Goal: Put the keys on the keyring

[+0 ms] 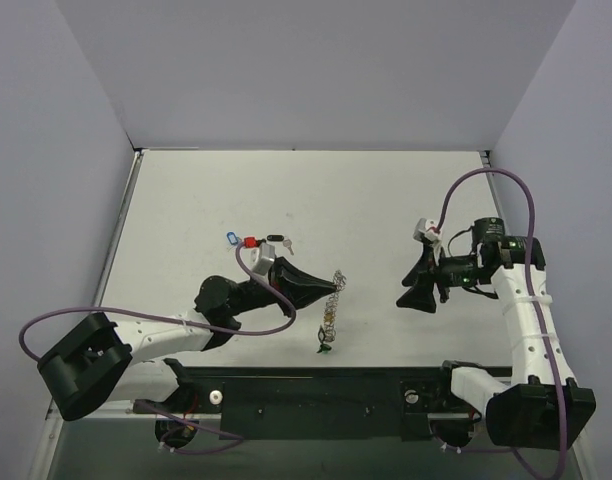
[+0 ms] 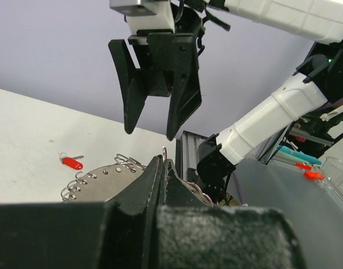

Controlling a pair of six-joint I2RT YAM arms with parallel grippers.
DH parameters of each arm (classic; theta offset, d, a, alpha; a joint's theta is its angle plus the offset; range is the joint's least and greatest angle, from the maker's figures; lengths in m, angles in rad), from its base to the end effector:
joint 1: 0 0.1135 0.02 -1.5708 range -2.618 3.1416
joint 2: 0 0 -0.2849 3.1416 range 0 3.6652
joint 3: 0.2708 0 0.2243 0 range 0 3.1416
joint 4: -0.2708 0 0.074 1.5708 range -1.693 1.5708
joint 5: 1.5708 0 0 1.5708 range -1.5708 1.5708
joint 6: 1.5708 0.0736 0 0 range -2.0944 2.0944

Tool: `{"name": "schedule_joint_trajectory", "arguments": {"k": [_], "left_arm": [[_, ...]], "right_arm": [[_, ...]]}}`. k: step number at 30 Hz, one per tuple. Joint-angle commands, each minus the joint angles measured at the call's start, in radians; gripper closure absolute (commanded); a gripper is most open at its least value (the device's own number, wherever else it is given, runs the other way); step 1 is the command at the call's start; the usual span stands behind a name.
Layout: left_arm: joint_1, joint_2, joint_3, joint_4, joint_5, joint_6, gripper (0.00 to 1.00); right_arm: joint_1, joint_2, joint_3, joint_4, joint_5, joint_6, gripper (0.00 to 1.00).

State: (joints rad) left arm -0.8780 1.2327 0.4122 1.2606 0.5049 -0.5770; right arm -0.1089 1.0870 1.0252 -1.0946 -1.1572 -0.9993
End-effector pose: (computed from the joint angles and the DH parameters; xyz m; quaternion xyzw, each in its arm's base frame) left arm 0.1272 -0.2089 0.3241 0.2863 0.4812 -0.6437 0.5217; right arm 0.1551 0.0508 0.3174 -0.4544 0.6910 0.3645 0.4281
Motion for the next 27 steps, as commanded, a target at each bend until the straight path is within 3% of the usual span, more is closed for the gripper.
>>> {"name": "schedule_joint_trajectory", "arguments": {"k": [1,5,9,18,27], "left_arm": [[-0.039,0.016,0.079,0.074,-0.009,0.081,1.0],[-0.096,0.034,0.122,-0.029,-0.037,0.199,1.0],[-0.145,0.057,0.149,-0.049,-0.078,0.264,1.0],[-0.205,0.083,0.183,-0.084,-0.141,0.333,1.0],[-0.237,0.117,0.209,-0.072,-0.164,0.342,1.0]], "right_arm": [[0.148,-0.026,0.071,-0.167,-0.03,-0.209,0.43],[0.297,0.014,0.168,-0.205,-0.075,-0.24,0.46],[0.366,0.056,0.239,-0.215,-0.084,-0.249,0.52],[0.387,0.047,0.282,-0.235,-0.11,-0.249,0.55],[0.403,0.051,0.265,-0.203,-0.118,-0.216,0.69]]}}
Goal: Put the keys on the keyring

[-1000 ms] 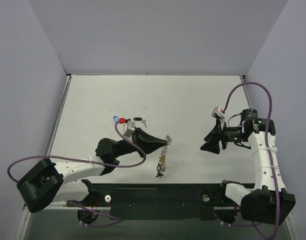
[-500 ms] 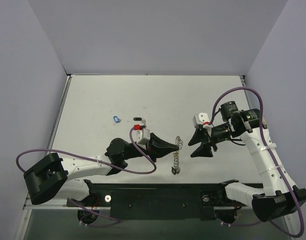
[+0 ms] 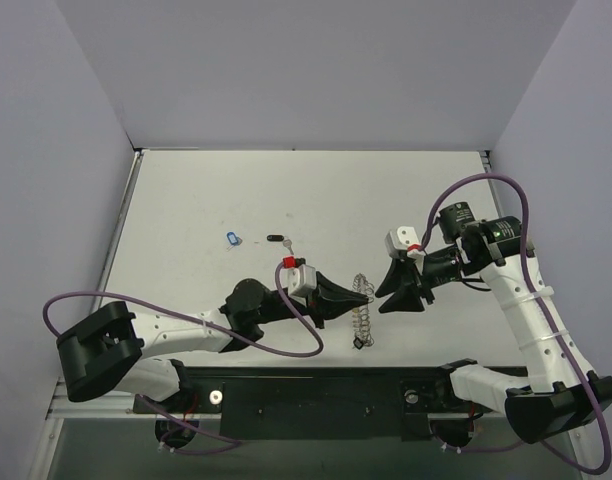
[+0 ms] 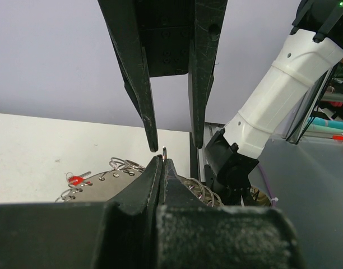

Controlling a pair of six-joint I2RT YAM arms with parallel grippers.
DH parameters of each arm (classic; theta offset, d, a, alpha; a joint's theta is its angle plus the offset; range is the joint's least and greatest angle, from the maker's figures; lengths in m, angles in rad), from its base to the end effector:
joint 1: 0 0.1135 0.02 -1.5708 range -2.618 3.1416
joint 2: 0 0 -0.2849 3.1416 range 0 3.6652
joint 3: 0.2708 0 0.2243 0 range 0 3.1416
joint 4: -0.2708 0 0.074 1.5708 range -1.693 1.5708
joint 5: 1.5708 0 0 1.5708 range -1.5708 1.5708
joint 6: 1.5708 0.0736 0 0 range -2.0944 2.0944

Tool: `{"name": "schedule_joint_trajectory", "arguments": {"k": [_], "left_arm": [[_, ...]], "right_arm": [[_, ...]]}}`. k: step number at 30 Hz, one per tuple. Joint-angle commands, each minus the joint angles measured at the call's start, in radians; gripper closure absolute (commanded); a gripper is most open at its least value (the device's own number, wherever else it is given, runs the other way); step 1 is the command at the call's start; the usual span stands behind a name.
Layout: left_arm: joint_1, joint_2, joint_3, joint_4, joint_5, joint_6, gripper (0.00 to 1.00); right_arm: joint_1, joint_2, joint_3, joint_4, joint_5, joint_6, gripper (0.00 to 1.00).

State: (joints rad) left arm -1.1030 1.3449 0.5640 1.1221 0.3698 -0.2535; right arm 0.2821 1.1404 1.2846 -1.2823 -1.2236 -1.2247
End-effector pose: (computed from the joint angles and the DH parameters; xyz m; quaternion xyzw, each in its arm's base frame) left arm 0.1054 -0.2676 0.3294 0.3705 0.4547 -0.5864 0.5587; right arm 0.1228 0.1076 0.3729 -0.6369 0.4988 0.4200 0.4113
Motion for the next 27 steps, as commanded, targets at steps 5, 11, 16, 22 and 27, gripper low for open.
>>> {"name": "schedule_joint_trajectory", "arguments": {"k": [5,11,16,22,27], "left_arm": [[-0.018,0.019,0.068,0.076,-0.028,0.016,1.0],[-0.023,0.028,0.074,0.09,-0.029,0.008,1.0],[-0.023,0.026,0.074,0.097,-0.031,0.007,1.0],[-0.024,0.028,0.074,0.104,-0.031,0.002,1.0],[-0.024,0.027,0.07,0.114,-0.034,-0.004,1.0]], "right_arm": [[0.015,-0.005,0.005,-0.008,-0.047,0.019,0.73],[0.026,-0.001,-0.008,0.015,-0.033,0.037,0.74],[0.038,-0.001,-0.021,0.041,-0.013,0.057,0.75],[0.046,-0.001,-0.03,0.064,0.004,0.085,0.8],[0.052,-0.002,-0.031,0.072,0.013,0.093,0.94]]}}
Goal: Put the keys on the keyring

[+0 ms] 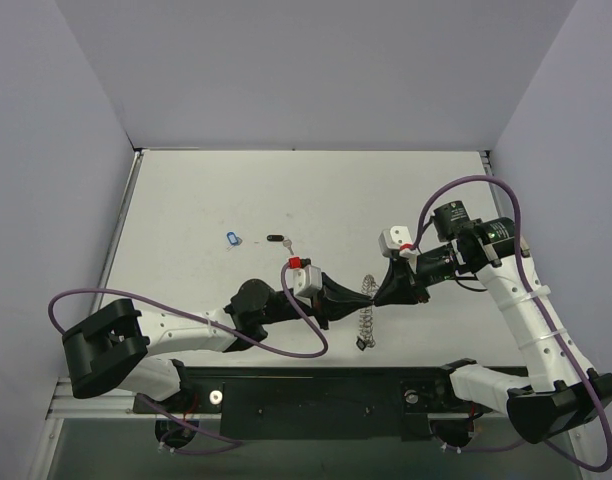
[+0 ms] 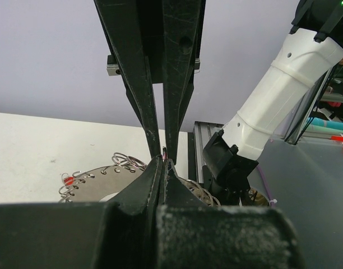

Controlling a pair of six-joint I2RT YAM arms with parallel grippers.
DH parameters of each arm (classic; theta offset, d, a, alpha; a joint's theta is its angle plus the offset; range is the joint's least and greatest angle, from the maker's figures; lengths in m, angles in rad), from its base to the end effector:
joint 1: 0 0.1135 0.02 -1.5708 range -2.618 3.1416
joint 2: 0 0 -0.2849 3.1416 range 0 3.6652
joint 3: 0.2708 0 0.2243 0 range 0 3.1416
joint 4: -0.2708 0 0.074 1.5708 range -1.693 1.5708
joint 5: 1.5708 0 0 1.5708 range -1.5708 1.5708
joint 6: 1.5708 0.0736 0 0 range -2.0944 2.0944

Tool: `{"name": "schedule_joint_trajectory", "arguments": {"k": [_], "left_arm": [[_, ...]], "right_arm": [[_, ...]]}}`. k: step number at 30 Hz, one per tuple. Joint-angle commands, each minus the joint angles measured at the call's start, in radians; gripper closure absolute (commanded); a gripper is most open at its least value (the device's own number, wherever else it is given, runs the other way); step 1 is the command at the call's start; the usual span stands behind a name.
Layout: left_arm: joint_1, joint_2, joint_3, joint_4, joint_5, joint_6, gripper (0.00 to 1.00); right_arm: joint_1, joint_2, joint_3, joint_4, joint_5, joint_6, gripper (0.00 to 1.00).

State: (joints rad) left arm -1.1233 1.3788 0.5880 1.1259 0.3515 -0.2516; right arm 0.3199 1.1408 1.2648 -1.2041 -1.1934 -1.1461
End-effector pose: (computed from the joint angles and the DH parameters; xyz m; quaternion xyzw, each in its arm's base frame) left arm 0.1050 -0.2773 0.3288 0.3700 0.4569 -0.5876 0.5560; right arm 0.1265 0.1140 0.3695 -0.6383 0.5050 0.4186 0.4028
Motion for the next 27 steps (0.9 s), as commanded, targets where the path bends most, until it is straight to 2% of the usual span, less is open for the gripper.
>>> {"name": "schedule_joint_trajectory", "arguments": {"k": [1,10,13,15,19,27], "left_arm": [[-0.004,-0.007,0.047,0.112,-0.017,-0.006,1.0],[-0.004,-0.006,0.041,0.106,0.006,-0.034,1.0],[-0.004,-0.012,0.039,0.094,0.023,-0.051,0.92],[-0.004,-0.021,0.039,0.072,0.026,-0.054,0.83],[-0.003,-0.055,0.03,0.003,0.024,-0.04,0.74],[0.0,-0.116,0.036,-0.136,0.017,0.012,0.67]], "right_arm": [[0.016,-0.003,-0.012,-0.006,-0.015,0.014,0.99],[0.021,-0.012,-0.002,-0.008,0.009,0.032,1.0],[0.021,-0.015,0.002,-0.006,0.006,0.039,1.0],[0.021,-0.01,0.005,-0.005,0.002,0.046,1.0],[0.018,-0.007,0.008,-0.006,-0.005,0.059,1.0],[0.018,-0.012,-0.007,0.011,-0.005,0.077,1.0]]}}
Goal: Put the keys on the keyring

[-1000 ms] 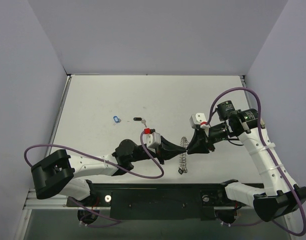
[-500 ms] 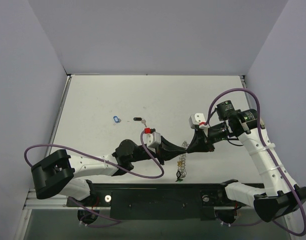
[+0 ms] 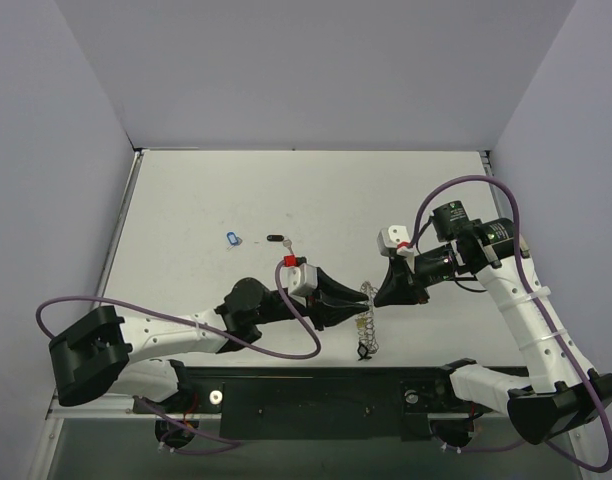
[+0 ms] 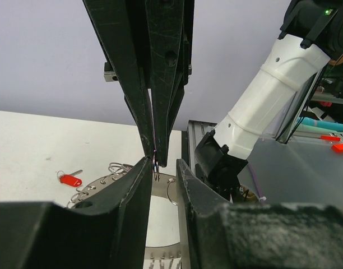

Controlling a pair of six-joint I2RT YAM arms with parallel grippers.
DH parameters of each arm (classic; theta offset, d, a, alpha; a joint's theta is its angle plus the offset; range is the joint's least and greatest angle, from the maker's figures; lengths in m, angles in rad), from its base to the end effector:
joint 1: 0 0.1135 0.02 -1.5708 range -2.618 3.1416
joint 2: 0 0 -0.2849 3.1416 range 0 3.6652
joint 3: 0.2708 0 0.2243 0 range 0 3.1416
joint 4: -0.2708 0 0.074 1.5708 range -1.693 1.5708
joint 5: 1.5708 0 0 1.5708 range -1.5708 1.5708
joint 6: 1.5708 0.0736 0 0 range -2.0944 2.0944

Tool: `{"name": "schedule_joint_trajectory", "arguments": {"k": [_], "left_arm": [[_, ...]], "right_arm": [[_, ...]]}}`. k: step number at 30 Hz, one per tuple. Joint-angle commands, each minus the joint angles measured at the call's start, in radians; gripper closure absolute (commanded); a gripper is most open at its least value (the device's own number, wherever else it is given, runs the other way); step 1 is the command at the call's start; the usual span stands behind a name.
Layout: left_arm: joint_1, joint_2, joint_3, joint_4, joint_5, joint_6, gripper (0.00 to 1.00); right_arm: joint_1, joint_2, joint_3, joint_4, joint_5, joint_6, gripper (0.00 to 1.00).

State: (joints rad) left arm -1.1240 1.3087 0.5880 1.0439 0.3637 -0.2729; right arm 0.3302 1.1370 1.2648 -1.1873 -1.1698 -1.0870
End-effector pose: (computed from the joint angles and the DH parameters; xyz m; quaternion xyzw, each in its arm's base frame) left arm 0.0989 -0.2670 0.3365 0.3709 0.4627 -0.5942 0.5434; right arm 0.1268 0.1151 0.3695 -0.6310 0.5216 0.4185 0.3933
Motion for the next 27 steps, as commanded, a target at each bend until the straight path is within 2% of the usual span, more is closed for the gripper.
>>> {"name": "schedule_joint_trajectory", "arguments": {"k": [1,7,15,27], "left_arm": [[0.001,-0.051,0.039,-0.07,0.004,0.037,0.66],[0.001,-0.071,0.073,-0.195,0.001,0.086,0.64],[0.001,-0.069,0.102,-0.237,-0.022,0.115,0.59],[0.0,-0.049,0.128,-0.26,0.004,0.115,0.65]], "right_arm": [[0.007,-0.008,-0.01,-0.005,-0.025,0.021,1.0],[0.01,-0.019,-0.024,0.017,-0.013,0.041,1.0],[0.015,-0.016,-0.025,0.02,-0.011,0.05,1.0],[0.017,-0.013,-0.024,0.023,-0.011,0.052,1.0]]}}
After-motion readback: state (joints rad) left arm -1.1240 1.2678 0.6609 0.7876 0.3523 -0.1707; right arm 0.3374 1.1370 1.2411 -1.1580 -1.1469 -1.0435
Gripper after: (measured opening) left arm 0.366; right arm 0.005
